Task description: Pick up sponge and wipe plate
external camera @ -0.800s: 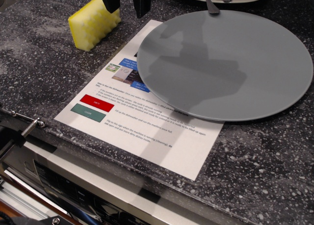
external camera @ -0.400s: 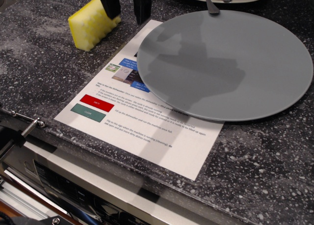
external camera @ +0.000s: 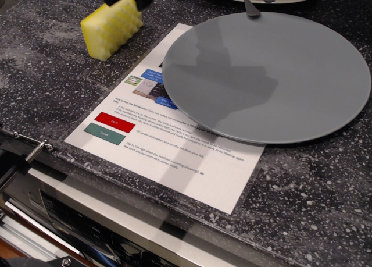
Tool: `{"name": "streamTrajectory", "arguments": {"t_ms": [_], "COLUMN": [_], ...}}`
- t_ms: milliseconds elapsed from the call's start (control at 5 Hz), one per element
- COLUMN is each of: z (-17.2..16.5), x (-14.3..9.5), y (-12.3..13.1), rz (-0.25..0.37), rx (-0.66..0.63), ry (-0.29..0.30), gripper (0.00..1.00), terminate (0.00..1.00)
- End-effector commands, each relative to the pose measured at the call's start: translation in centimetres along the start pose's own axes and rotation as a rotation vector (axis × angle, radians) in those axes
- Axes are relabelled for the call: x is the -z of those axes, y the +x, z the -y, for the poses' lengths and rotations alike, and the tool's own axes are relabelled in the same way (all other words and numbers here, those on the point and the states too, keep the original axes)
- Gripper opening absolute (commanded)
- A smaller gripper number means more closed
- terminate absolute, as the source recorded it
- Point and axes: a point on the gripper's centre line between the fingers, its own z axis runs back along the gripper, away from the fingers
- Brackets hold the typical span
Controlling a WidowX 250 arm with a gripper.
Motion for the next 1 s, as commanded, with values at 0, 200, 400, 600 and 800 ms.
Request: {"name": "streamTrajectory", "arguments": {"t_ms": [0, 200, 400, 600, 800], "z": [-2.9, -4.0, -4.2, -4.8, -5.4], "x": [-1.9, -1.5, -0.5, 0.1, 0.6], "y": [0.3, 0.4, 0.4, 1.3, 1.8], "rz": [0.073, 0.064, 0.071, 0.074, 0.072], "rx": [0.017, 0.027, 0.033, 0.026, 0.014], "ry": [0.070, 0.090, 0.106, 0.125, 0.139], "gripper": [1.00, 1.00, 1.00, 1.00, 1.00], "terminate": [0.00, 0.00, 0.00, 0.00, 0.00]}}
